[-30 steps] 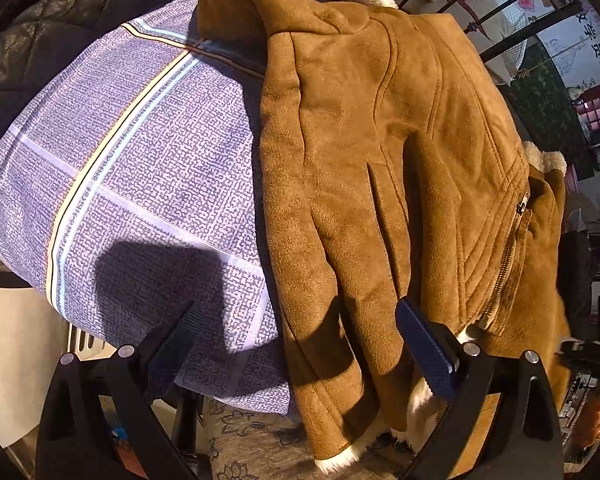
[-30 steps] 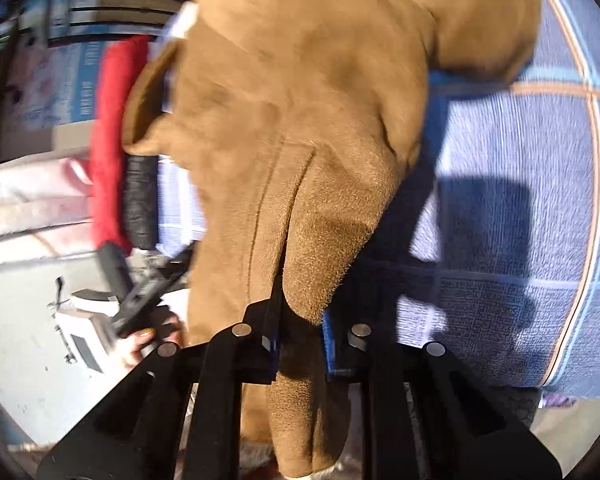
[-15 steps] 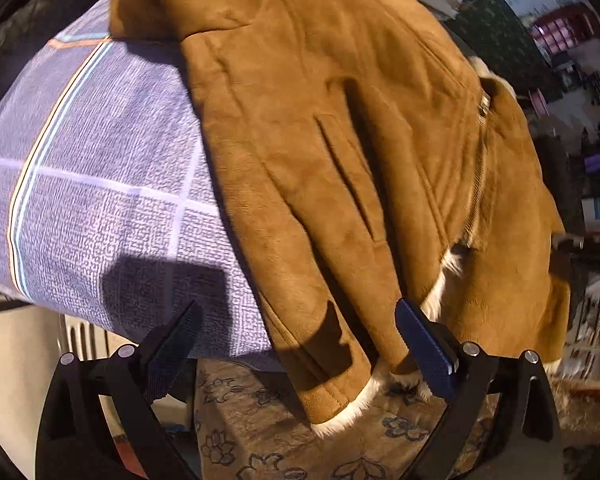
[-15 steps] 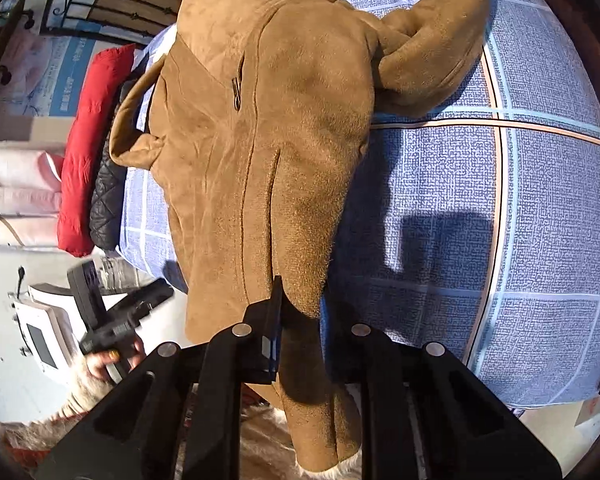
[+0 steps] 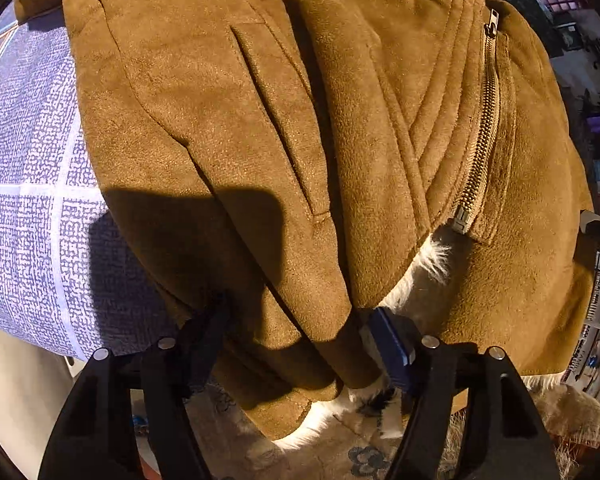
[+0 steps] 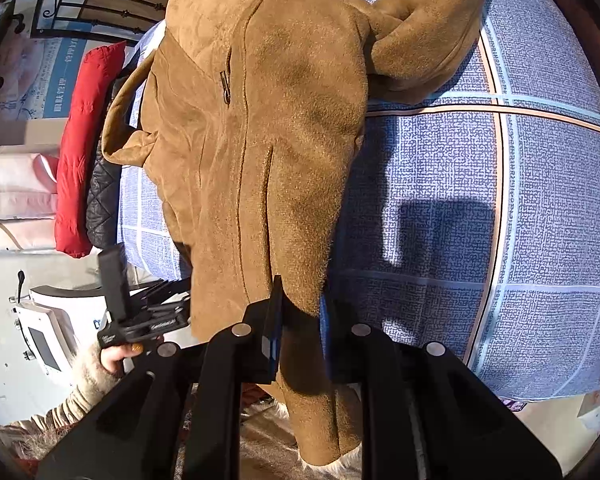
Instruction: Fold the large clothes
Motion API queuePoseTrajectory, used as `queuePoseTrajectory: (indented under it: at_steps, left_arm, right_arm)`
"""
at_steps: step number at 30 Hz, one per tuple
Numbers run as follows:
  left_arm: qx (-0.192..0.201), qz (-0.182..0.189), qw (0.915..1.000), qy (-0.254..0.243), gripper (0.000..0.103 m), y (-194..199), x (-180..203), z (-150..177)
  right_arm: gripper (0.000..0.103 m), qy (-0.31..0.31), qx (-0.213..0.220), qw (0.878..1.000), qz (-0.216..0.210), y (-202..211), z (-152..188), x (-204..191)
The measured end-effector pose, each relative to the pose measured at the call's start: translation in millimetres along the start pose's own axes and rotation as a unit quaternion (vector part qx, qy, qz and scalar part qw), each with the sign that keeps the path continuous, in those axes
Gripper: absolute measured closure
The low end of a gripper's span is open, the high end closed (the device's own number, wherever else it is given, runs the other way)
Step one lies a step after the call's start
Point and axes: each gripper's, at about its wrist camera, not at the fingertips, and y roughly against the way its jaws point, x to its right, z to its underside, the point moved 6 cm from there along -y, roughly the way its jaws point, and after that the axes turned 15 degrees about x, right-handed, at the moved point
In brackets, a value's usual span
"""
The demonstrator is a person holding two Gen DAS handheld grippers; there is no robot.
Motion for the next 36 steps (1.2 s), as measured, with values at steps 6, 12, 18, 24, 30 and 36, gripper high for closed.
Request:
queuePoseTrajectory:
  at_steps: [6, 12, 18, 24, 30, 36]
  left_arm:
    - [0.081, 0.017, 0.9957, 0.041, 0.088, 86.9, -17.9, -8.0]
    - [0.057, -0.064, 0.9951, 0.050, 0.103, 116.0, -81.7, 5.4]
    - [0.087, -0.041, 0.9862, 0.134, 0.092, 124.2, -103.0, 3.1]
    - [0.088, -0.049, 0.9890, 0.109, 0.008, 96.4, -60.7, -13.7]
    - [0.037, -0.110, 0.9928, 0.031, 0.061, 49.8, -48.8, 13.0]
    - [0.059, -0.090, 0.9939, 0.025, 0.078, 101.0, -78.1, 14.1]
  right_arm:
    - [0.087, 0.027, 0.002, 1.000, -0.007, 21.3, 1.7, -5.5]
    - [0.096, 0.047, -0.019, 0.999, -0.012, 16.2, 6.2, 3.0]
    - [0.017, 0.010, -0.012, 0.999, 0.047, -0.6, 8.9, 30.3]
    - [0.017, -0.048, -0.030, 0.998, 0.028, -18.4, 24.7, 57.9]
    - [0.054, 0.035, -0.073, 0.996, 0.046, -59.5, 54.8, 42.1]
    - [0.086, 0.146, -0.053, 0.988, 0.014, -33.2, 65.1, 8.1]
